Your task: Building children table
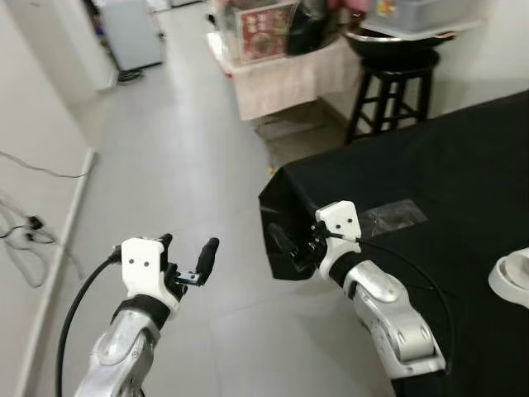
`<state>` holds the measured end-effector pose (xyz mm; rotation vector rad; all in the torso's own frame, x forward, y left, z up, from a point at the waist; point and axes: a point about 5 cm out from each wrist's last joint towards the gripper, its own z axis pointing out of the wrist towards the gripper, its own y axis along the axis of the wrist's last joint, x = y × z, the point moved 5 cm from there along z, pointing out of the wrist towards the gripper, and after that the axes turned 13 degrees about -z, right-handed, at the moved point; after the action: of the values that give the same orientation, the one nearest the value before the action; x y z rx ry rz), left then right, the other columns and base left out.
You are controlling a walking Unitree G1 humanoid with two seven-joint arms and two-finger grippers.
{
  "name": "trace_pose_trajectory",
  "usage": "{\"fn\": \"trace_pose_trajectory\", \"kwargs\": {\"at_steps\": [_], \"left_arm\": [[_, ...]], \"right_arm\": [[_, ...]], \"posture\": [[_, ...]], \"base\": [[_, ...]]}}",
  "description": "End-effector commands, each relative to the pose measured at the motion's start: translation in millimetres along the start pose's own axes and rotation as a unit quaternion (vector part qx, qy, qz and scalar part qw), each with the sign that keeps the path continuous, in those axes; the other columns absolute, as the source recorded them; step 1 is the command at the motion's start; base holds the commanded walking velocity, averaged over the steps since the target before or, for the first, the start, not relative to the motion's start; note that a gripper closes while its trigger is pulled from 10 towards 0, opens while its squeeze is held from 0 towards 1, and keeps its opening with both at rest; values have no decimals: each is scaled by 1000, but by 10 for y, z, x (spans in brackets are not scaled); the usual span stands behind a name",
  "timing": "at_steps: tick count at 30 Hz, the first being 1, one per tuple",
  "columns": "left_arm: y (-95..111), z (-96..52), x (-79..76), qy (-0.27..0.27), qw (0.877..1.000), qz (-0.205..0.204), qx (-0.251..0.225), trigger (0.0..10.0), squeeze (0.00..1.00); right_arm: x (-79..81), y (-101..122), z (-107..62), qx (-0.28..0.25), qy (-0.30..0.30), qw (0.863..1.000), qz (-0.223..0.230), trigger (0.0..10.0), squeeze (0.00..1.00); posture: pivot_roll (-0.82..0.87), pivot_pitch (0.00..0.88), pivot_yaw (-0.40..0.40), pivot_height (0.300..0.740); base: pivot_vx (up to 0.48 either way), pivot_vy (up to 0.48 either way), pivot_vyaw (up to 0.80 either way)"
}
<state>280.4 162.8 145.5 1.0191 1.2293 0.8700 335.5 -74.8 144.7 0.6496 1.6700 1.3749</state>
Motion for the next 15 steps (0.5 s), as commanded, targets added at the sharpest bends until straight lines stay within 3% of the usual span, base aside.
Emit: {"fn": "trace_pose_trajectory", "kwargs": {"at_steps": [1,15], "left_arm": [[-1,-8,-19,-11,1000,-1,6,10000,0],[41,21,-13,-15,1000,-13,-1,10000,0]], "right_arm": [[-3,-32,-11,5,0,1000,2,10000,0],[24,-51,-4,9,3,1000,-5,10000,0]], "posture": [[-57,63,103,740],[-68,48,78,740]], "base": [[0,0,-800],[0,0,-800]]}}
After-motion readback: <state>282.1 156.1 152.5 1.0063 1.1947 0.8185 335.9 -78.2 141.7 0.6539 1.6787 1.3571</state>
